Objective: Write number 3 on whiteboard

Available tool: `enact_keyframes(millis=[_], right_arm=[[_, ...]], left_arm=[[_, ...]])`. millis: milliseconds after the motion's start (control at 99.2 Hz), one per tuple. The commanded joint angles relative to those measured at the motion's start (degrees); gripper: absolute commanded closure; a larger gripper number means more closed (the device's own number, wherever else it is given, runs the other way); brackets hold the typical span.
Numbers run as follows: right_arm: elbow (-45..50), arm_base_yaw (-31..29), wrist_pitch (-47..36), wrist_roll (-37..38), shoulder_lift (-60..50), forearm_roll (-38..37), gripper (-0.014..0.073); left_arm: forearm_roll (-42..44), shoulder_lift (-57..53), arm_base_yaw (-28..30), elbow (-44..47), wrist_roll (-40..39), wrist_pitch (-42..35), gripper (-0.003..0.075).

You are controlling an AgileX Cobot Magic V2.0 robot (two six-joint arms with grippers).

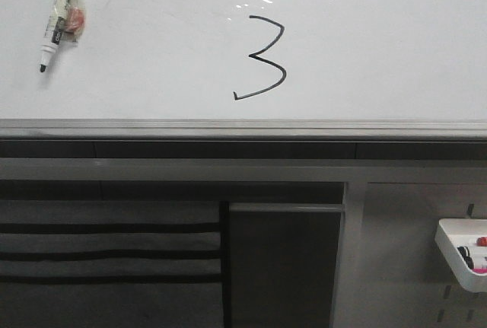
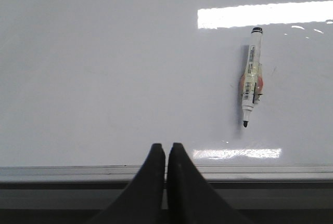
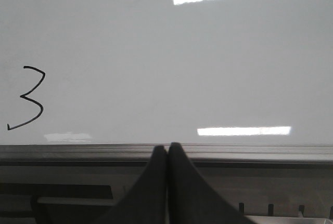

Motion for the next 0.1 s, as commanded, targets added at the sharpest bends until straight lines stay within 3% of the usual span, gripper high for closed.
enact_keyframes(millis=[0, 91], right_arm=[[1.2, -0.4, -5.0, -0.2, -1.2, -0.1, 0.0668], [1.2, -0.4, -5.0, -0.2, -1.2, -0.1, 0.0668]], left_arm=[[0.0, -1.8, -0.4, 0.1, -0.4, -4.7, 0.0739], [0.0, -1.8, -0.4, 0.1, -0.4, -4.7, 0.0739]])
